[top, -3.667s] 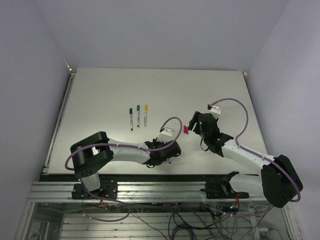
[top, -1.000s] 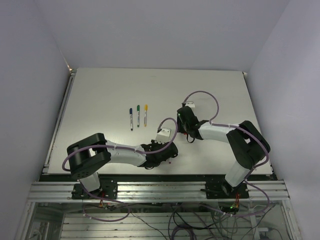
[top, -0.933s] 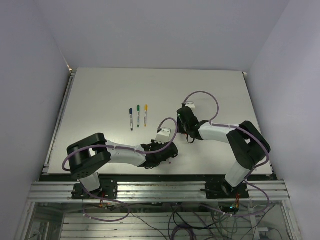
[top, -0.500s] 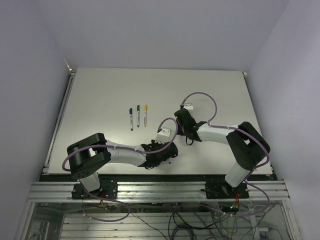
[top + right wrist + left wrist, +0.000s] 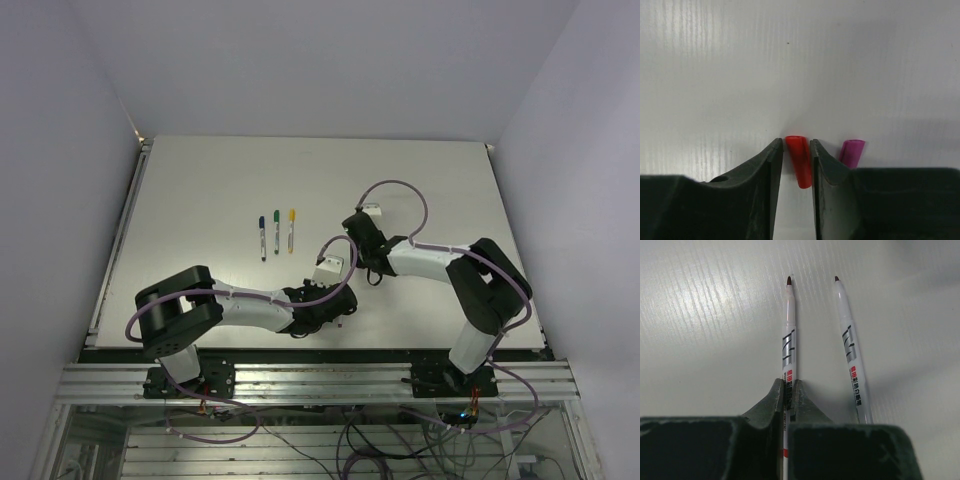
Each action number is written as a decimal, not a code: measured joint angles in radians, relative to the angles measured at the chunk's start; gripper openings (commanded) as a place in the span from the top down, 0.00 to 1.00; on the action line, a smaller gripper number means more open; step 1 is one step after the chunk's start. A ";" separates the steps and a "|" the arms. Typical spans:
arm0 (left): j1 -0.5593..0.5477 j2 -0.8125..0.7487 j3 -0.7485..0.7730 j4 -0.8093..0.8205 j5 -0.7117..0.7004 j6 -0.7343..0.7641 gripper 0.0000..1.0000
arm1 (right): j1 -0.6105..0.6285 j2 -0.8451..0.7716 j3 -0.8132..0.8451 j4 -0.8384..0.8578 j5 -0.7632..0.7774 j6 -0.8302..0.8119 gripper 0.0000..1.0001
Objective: Insert the pens into the pen caps
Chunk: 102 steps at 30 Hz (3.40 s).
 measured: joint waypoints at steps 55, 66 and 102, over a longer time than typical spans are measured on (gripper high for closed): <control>0.000 -0.621 -0.430 0.705 0.098 0.320 0.93 | 0.003 -0.805 -0.515 0.937 -0.254 0.055 1.00; 0.000 -0.601 -0.482 1.130 0.175 0.385 0.93 | 0.003 -0.689 -0.514 1.272 -0.418 0.082 1.00; 0.000 -0.573 -0.482 1.209 0.234 0.374 0.93 | 0.020 -0.574 -0.514 1.526 -0.500 0.166 1.00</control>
